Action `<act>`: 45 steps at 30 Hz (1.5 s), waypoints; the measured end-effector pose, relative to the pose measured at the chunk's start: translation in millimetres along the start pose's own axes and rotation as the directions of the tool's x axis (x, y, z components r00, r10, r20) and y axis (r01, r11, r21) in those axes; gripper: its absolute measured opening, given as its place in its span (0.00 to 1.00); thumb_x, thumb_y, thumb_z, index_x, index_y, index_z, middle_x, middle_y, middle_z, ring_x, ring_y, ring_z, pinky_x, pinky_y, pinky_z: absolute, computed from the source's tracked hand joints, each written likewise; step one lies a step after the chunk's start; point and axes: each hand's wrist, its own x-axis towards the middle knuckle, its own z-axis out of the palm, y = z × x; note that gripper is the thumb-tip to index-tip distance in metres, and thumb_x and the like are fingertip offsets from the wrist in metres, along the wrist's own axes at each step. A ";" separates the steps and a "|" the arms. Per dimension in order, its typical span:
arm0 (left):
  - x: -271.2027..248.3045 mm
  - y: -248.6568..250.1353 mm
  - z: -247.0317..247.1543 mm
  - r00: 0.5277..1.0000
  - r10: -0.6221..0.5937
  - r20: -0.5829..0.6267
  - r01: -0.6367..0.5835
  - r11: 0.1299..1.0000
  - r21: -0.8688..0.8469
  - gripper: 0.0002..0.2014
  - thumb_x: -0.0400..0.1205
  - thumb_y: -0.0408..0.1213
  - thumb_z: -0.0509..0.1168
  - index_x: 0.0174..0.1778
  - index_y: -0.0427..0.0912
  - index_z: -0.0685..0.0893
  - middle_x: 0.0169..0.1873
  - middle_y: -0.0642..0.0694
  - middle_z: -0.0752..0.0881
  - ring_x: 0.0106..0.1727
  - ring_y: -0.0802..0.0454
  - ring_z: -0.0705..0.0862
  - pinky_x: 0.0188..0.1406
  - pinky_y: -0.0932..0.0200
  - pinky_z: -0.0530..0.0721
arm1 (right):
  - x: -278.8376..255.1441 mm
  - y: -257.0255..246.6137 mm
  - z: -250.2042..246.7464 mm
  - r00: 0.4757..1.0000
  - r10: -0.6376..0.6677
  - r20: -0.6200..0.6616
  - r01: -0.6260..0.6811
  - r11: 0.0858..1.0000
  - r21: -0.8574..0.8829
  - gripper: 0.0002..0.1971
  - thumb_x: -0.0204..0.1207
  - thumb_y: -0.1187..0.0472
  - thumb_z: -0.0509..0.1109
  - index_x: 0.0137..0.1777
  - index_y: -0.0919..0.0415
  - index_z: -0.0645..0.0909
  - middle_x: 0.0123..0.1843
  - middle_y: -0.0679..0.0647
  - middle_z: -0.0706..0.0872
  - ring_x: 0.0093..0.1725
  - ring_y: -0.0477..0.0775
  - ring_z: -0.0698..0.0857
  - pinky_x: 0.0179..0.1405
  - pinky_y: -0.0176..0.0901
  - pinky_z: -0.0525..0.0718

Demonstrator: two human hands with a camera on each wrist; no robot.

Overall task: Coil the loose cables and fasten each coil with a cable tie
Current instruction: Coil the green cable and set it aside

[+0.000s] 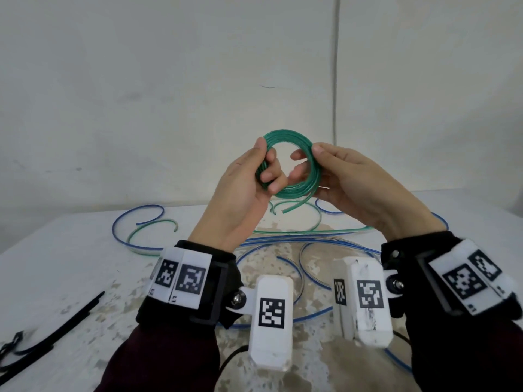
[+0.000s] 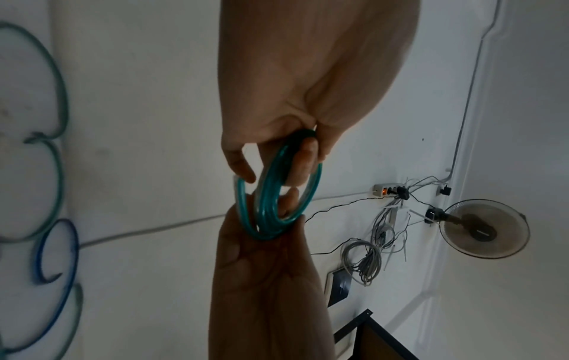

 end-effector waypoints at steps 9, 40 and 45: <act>-4.1 5.6 -6.3 0.962 -0.223 0.159 0.191 0.962 0.197 0.15 0.86 0.42 0.53 0.37 0.38 0.73 0.22 0.46 0.73 0.27 0.47 0.82 0.42 0.55 0.81 | 0.5 1.4 -2.5 0.993 -0.076 0.086 0.100 0.941 -0.323 0.16 0.88 0.59 0.52 0.44 0.59 0.79 0.25 0.46 0.69 0.31 0.48 0.77 0.36 0.33 0.75; 4.6 -5.6 -18.6 0.799 0.585 -0.139 -0.390 0.680 0.621 0.04 0.84 0.34 0.63 0.54 0.42 0.77 0.36 0.50 0.80 0.33 0.59 0.76 0.40 0.63 0.74 | 1.9 11.6 17.1 0.998 0.052 0.041 -0.046 0.990 -0.134 0.17 0.89 0.58 0.50 0.58 0.59 0.82 0.50 0.55 0.91 0.49 0.51 0.88 0.52 0.45 0.86; 4.3 -14.4 -11.3 0.774 0.588 -0.235 -0.390 0.734 0.555 0.04 0.85 0.33 0.62 0.53 0.44 0.76 0.39 0.45 0.80 0.36 0.56 0.77 0.44 0.63 0.75 | 3.0 14.6 17.2 0.993 0.076 0.089 -0.078 0.997 0.016 0.20 0.88 0.54 0.49 0.51 0.59 0.84 0.46 0.53 0.91 0.50 0.51 0.87 0.52 0.43 0.84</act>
